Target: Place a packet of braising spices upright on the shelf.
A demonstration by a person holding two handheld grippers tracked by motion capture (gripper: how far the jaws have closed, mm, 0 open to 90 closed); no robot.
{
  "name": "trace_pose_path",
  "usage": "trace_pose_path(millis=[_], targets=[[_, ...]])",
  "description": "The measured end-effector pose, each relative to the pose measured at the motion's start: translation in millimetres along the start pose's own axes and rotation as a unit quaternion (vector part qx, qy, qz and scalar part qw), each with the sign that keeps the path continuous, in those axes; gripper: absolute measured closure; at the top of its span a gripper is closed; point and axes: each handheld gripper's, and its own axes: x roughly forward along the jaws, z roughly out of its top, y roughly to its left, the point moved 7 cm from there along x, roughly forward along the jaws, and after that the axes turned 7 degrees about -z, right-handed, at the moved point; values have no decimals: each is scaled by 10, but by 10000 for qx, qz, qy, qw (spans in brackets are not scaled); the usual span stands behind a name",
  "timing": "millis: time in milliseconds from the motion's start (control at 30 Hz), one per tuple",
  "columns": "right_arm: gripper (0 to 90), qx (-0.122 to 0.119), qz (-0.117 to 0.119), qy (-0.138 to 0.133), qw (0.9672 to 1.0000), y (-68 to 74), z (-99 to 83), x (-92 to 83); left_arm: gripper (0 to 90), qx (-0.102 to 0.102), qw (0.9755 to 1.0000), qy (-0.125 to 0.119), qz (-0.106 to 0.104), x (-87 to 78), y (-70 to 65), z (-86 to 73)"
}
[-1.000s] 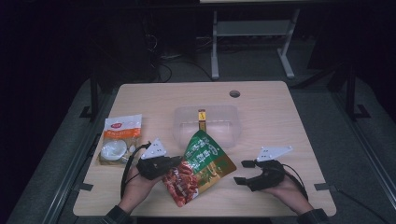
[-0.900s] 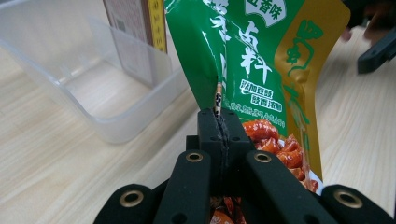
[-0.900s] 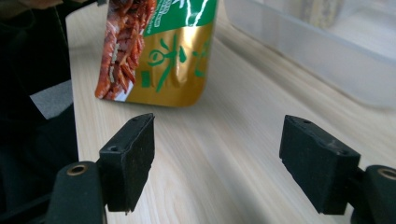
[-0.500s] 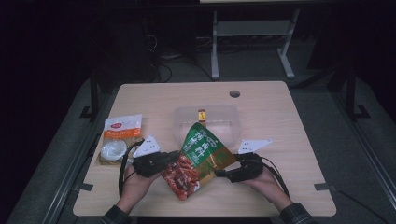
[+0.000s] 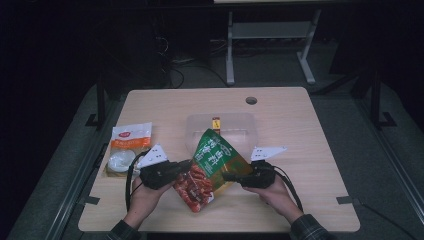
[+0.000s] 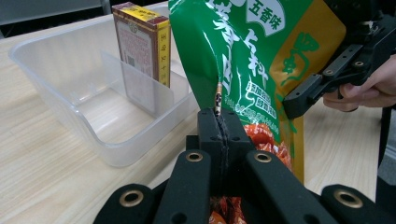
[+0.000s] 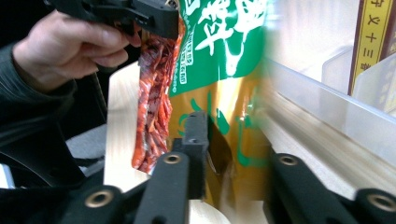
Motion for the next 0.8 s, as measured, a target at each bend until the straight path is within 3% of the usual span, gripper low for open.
trace_pose_path(millis=[100,200,300,533,800], targets=[[862,68,48,-71,9999,9,25,-25,896,-34,10000,-1,-20,8,-4,-5],[879,84,-2,-80,9999,7,51,-54,896,-45,10000,-17,-65,28,-20,-14],[888,73,11,-115,9999,-6,86,-99,895,-44,9999,12,-122,46,-31,-28],[892,-251,-82,-292,9992,-16,188,-200,895,-108,9995,227,-215,100,-58,-119],[894,-147,-41,-204,9997,-45,270,-214,891,-116,9994,242,-228,110,-45,-129]])
